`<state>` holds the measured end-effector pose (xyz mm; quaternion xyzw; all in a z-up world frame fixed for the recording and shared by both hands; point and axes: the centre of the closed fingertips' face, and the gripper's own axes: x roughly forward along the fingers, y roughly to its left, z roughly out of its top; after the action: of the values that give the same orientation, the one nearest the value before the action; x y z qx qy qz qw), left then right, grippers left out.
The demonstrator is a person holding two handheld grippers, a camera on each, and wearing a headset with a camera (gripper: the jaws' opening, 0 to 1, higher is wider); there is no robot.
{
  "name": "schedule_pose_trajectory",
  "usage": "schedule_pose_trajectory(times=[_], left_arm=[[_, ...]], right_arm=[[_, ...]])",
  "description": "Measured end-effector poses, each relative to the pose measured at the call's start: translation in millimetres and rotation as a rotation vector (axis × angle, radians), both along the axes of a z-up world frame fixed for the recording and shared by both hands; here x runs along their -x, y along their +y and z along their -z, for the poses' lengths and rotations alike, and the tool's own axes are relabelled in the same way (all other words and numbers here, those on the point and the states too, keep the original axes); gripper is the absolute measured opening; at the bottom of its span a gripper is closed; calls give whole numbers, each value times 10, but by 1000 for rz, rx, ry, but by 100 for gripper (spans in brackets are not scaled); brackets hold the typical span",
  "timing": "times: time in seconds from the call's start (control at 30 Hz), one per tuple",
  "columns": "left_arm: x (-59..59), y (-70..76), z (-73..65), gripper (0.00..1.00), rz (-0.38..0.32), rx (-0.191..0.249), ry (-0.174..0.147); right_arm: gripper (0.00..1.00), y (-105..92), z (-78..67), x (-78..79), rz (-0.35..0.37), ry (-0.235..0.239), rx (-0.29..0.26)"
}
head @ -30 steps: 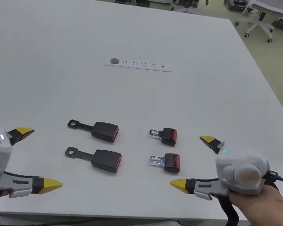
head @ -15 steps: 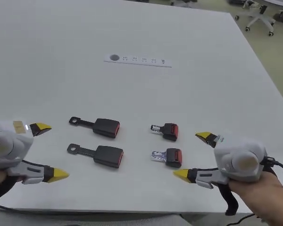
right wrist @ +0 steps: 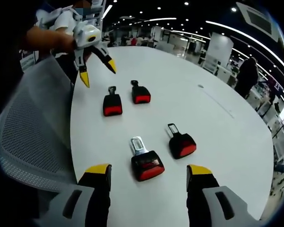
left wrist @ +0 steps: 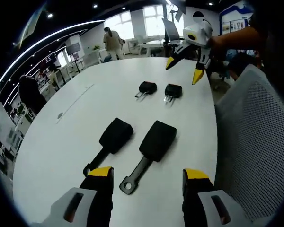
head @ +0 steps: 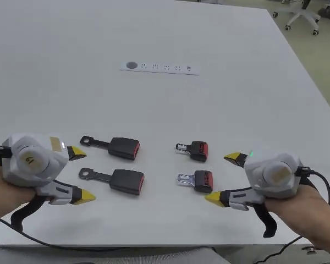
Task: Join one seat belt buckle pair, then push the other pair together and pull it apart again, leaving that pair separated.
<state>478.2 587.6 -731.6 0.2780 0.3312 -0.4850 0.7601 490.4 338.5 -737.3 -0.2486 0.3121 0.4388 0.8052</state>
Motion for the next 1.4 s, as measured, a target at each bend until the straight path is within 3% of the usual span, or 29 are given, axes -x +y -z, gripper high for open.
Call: schedule_pose_trajectory(times=[0.13, 0.23, 0.37, 0.67, 1.0, 1.13, 1.4], left_arm=[[-20, -136, 67, 58, 49, -12, 21], [8, -215, 152, 56, 98, -26, 60], [19, -301, 241, 54, 144, -52, 77], [-12, -411, 313, 48, 187, -63, 102], [-49, -537, 358, 43, 241, -86, 98], [-60, -545, 384, 38, 283, -84, 90], [-128, -505, 444, 34, 280, -98, 92]], right_arm=[[61, -12, 70, -33, -34, 0, 25], [56, 5, 92, -21, -54, 22, 28], [52, 3, 199, -41, -87, 43, 53], [44, 14, 309, -79, -152, 92, 81], [39, 49, 463, -83, -219, 147, 119], [35, 53, 518, -106, -233, 164, 125], [33, 93, 561, -92, -282, 199, 149]])
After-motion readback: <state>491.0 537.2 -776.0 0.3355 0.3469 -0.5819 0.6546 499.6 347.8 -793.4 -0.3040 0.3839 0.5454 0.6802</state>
